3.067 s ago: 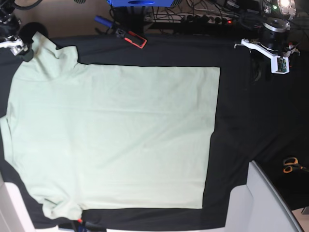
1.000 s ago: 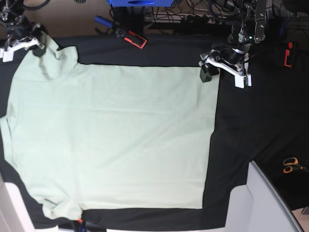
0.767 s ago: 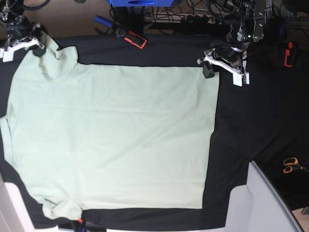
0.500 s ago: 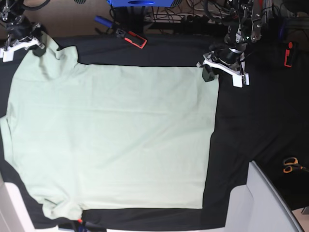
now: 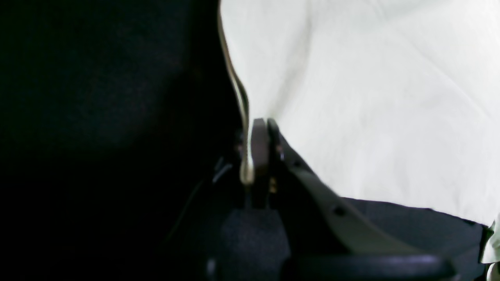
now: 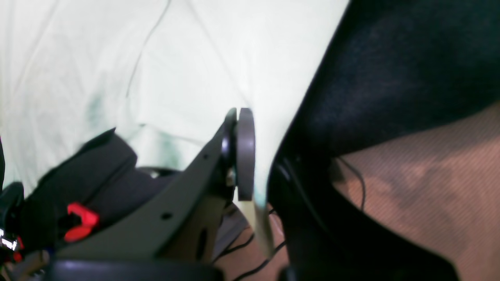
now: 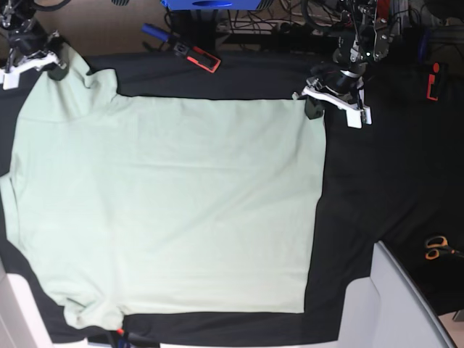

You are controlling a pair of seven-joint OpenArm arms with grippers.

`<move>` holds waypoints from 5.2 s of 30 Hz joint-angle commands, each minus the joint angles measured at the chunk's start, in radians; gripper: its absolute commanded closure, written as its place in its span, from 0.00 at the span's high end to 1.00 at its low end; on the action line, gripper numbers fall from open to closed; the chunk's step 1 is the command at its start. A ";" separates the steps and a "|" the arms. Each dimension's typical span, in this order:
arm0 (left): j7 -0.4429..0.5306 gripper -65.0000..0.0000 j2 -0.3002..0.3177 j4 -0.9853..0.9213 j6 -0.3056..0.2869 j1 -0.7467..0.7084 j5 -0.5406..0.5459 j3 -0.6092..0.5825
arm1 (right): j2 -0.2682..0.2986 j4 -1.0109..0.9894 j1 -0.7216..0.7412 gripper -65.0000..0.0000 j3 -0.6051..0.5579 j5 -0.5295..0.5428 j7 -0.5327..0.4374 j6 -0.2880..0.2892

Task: Fold the T-shirt properly
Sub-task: 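Pull the grasped shoulder corners apart to straighten the shirt, then drag the shirt's shoulder edge toward the hem with both grippers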

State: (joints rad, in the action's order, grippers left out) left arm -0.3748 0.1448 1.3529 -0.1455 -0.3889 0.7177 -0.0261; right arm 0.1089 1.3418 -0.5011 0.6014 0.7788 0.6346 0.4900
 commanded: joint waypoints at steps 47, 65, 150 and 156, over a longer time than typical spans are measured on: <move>-0.089 0.00 0.066 0.326 0.027 -0.233 -0.023 0.090 | -0.022 0.423 -0.159 0.00 0.016 0.014 0.222 -0.047; -0.089 0.00 0.060 0.333 0.027 -0.224 -0.017 0.081 | -0.010 0.491 -0.080 0.00 0.016 -0.003 0.310 -0.049; -0.326 0.00 0.025 0.013 0.106 0.348 -0.023 0.094 | 0.209 -0.193 0.681 0.00 -0.160 -0.312 0.242 -0.043; -0.327 0.00 0.026 -0.040 0.106 0.393 -0.025 0.093 | 0.209 -0.255 0.724 0.00 -0.160 -0.313 0.238 -0.043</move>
State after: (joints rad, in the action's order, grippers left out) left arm -0.7181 0.1585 1.2972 -0.0341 -0.0170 0.6846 0.0647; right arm 0.2981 1.0740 0.2012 0.4381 0.4568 0.8883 0.4446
